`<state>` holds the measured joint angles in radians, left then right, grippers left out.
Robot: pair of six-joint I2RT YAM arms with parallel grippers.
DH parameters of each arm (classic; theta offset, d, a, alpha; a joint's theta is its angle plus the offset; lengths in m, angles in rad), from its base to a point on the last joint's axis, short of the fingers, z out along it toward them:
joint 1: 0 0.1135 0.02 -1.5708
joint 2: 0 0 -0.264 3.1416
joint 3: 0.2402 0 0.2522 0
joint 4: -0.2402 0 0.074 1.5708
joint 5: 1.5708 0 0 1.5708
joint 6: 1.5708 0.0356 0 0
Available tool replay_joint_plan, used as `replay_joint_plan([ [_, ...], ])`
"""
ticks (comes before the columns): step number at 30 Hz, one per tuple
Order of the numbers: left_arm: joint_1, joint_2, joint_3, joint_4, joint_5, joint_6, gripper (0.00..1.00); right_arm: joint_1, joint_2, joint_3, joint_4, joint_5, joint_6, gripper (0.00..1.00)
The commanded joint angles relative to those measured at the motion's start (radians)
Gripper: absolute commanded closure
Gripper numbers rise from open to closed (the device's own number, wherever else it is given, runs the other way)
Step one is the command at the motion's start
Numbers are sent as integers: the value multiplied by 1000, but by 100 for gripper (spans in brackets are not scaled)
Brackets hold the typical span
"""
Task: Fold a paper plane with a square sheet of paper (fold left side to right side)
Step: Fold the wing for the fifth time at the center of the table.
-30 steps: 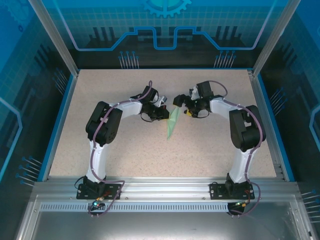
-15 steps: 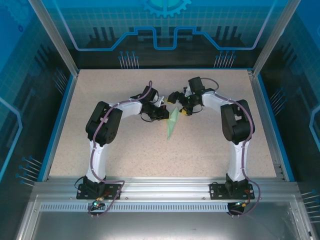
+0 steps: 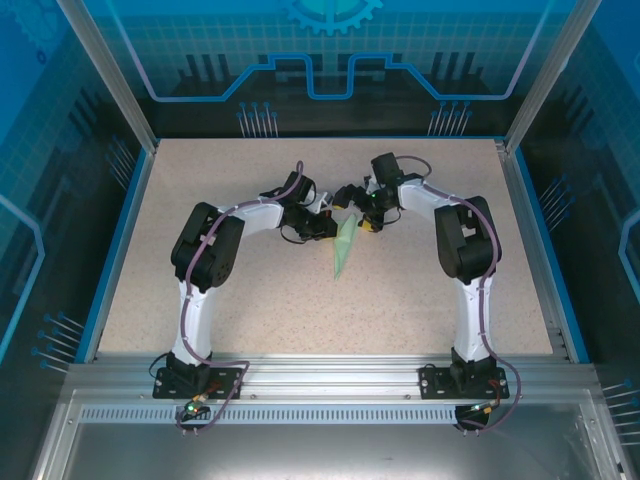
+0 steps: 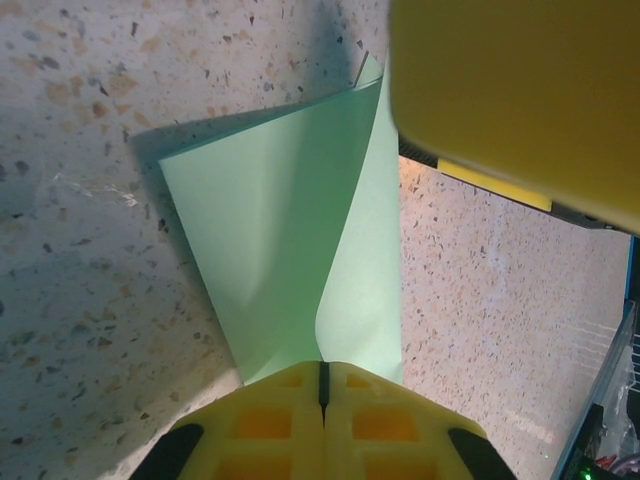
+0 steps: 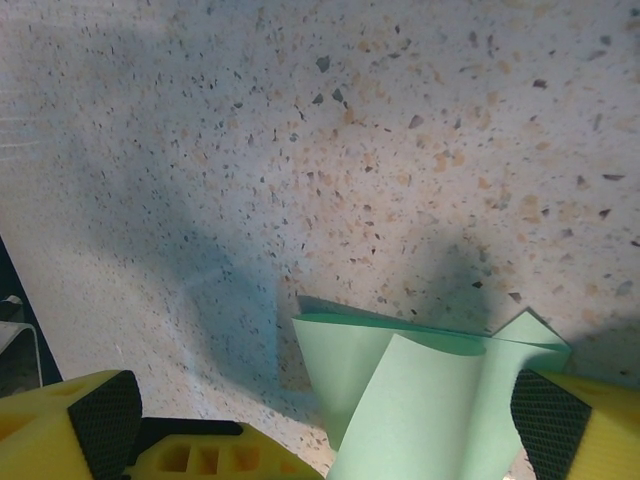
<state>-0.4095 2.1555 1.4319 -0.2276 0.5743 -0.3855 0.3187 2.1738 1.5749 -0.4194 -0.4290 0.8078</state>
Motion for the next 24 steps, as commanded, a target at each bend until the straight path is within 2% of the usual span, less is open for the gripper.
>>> replay_joint_plan([
  [1,6,12,15,-6,32,24,97,24,39,23,-78,25,-21,1],
  [24,5,57,71,-36,32,48,97,31,58,29,-105,27,-41,1],
])
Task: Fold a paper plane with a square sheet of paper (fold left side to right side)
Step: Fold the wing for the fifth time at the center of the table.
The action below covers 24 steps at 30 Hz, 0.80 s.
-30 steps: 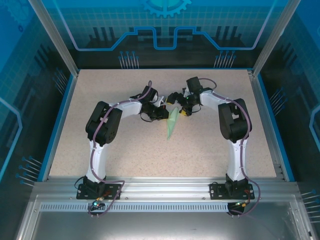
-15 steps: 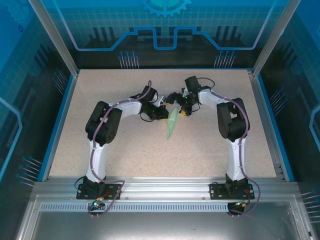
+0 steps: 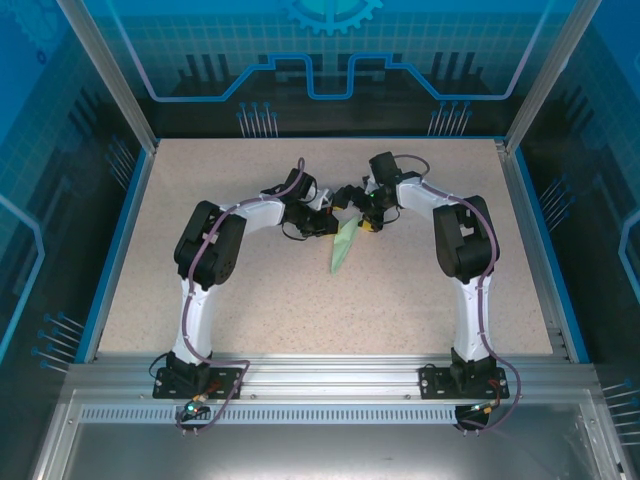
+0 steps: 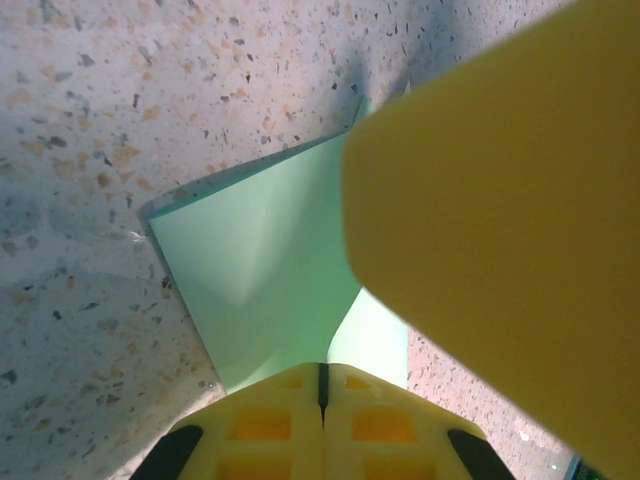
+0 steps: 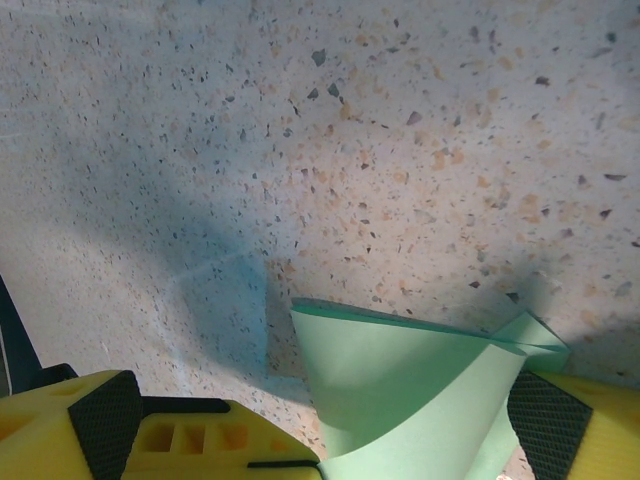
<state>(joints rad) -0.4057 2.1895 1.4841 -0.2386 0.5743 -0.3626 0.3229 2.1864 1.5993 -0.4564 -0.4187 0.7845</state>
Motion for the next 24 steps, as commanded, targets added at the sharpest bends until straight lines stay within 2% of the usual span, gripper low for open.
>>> replay_joint_plan([
  [1,1,24,17,-25,32,25,97,28,46,6,-68,17,-18,1],
  [24,-35,24,-37,-13,49,37,96,30,37,10,-65,5,-30,1],
])
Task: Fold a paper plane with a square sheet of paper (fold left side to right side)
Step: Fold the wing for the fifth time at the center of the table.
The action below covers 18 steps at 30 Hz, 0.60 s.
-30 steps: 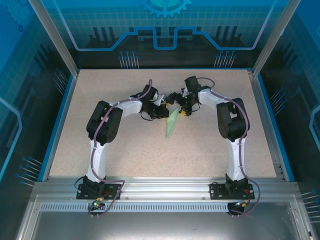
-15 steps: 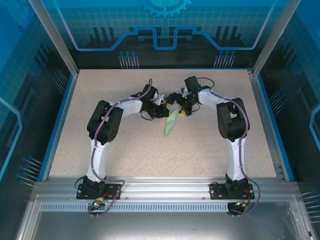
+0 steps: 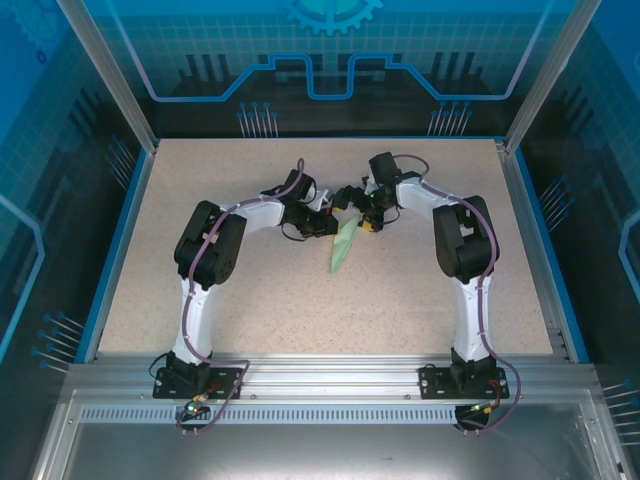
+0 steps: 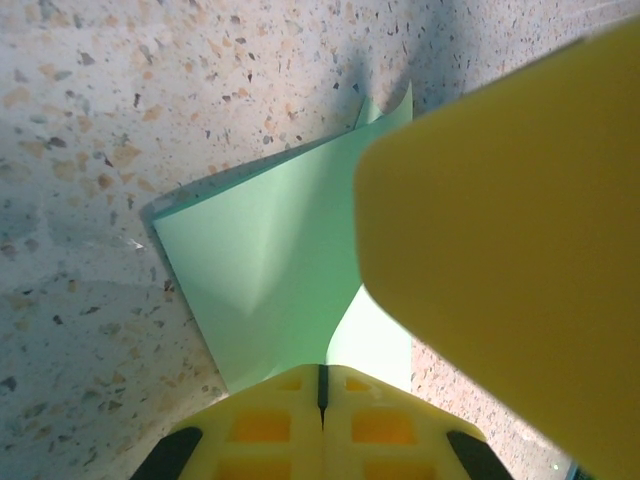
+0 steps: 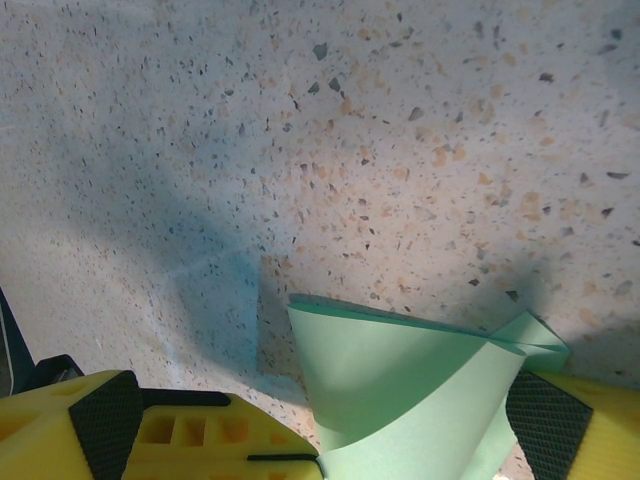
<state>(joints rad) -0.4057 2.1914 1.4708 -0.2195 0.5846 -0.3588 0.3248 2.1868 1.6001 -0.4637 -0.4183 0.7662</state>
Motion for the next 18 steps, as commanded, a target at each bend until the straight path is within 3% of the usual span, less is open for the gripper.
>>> replay_joint_plan([
  [1,-38,22,-25,-33,40,34,96,29,36,10,-57,4,-12,1],
  [18,-50,-20,-99,20,35,13,96,28,28,-4,-46,7,-7,1],
])
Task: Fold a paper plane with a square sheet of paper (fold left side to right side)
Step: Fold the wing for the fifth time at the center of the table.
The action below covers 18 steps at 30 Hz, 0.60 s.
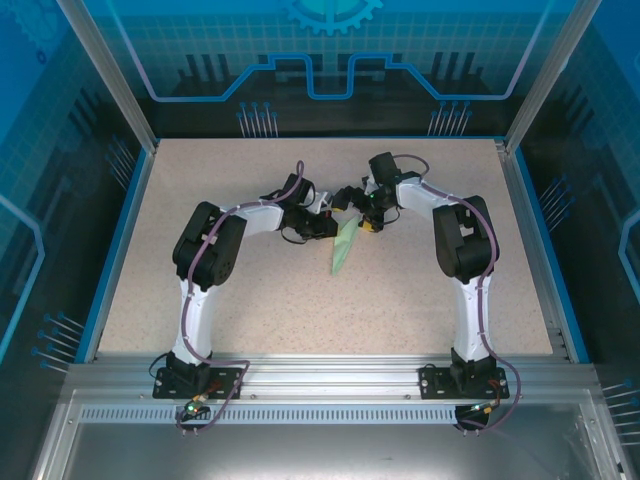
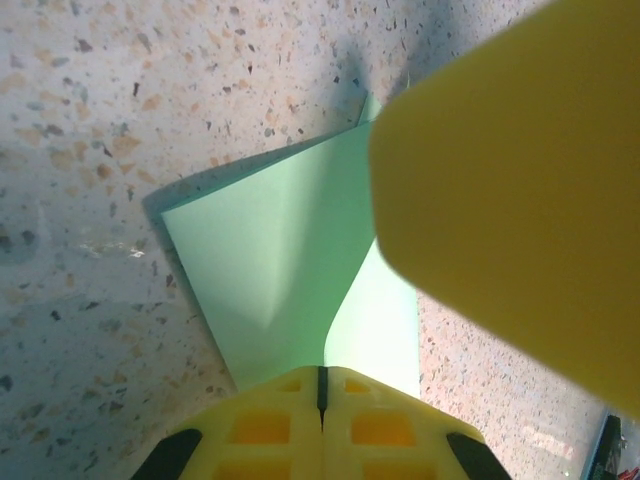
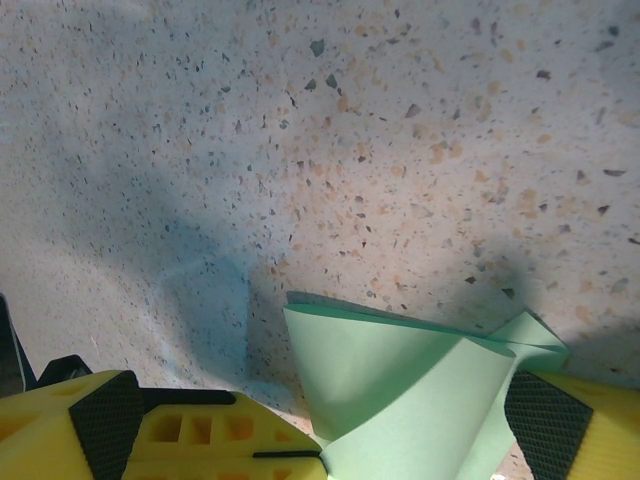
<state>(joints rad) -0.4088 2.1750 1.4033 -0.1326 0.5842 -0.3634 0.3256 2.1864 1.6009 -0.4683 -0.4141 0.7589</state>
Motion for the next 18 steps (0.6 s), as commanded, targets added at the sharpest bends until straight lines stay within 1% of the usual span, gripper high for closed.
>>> replay_joint_plan([
  [1,-47,-2,-30,-67,35,16,96,27,28,-4,-40,3,0,0],
  [11,-48,7,-29,-68,34,14,96,26,13,-15,-23,-8,-6,0],
  [14,-49,10,-29,-65,34,13,96,19,-23,-48,31,-16,-2,1],
  [18,-53,10,-27,-65,34,12,96,-3,-76,-101,136,-71,29,0],
])
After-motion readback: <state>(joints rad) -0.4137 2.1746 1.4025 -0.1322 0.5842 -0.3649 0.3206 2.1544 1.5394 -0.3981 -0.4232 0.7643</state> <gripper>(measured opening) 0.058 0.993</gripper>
